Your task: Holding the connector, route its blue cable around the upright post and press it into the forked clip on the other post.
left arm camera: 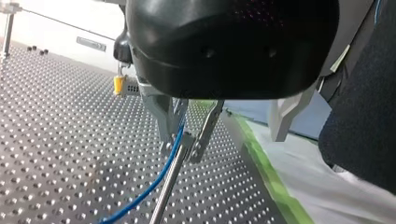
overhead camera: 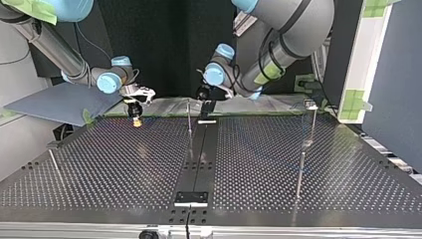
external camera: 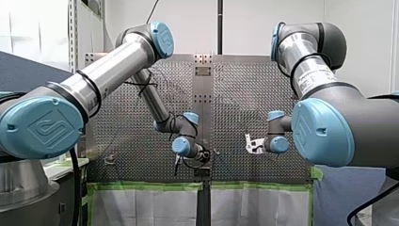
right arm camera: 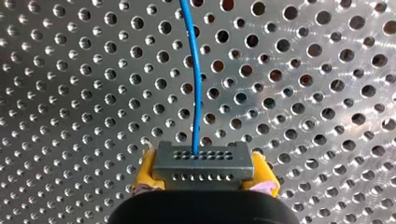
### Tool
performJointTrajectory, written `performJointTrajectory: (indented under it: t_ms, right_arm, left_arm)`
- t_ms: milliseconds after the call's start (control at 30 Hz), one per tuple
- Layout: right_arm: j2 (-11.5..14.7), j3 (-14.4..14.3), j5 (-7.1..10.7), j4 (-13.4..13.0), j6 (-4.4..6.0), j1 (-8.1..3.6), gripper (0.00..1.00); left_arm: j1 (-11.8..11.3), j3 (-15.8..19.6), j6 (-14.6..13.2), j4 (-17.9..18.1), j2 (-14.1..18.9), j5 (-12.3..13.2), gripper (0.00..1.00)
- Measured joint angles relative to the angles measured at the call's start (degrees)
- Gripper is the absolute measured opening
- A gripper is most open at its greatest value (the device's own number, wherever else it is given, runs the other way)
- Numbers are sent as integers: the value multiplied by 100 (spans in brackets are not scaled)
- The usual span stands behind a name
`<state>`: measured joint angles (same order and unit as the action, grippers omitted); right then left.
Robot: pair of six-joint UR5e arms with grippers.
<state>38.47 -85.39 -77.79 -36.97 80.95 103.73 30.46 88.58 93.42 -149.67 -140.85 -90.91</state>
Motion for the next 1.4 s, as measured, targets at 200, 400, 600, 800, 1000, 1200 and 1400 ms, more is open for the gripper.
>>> performJointTrajectory:
  t_ms: [200,400,600,800,1000,1200,1400]
  right_arm:
    - [-1,0,0,25,-7,-4,0]
    - [-1,0,0,30,-7,-6,0]
    - [-5,0,0,20,-8,-19,0]
    - [-9,-1,4,7,-8,-22,0]
    - [-10,0,8,15,-8,-30,0]
    - [-10,0,9,11,-8,-29,0]
    - [-10,0,9,21,-8,-28,0]
  left_arm:
    - [106,6,-16,-4,9,19,100]
    - [186,7,-32,-7,9,22,100]
    - [228,5,-34,33,10,3,100]
    - [230,3,-35,83,11,-36,100]
    - [230,4,-34,91,11,-56,100]
    - [230,5,-35,81,11,-122,100]
    - [232,3,-35,92,13,-132,100]
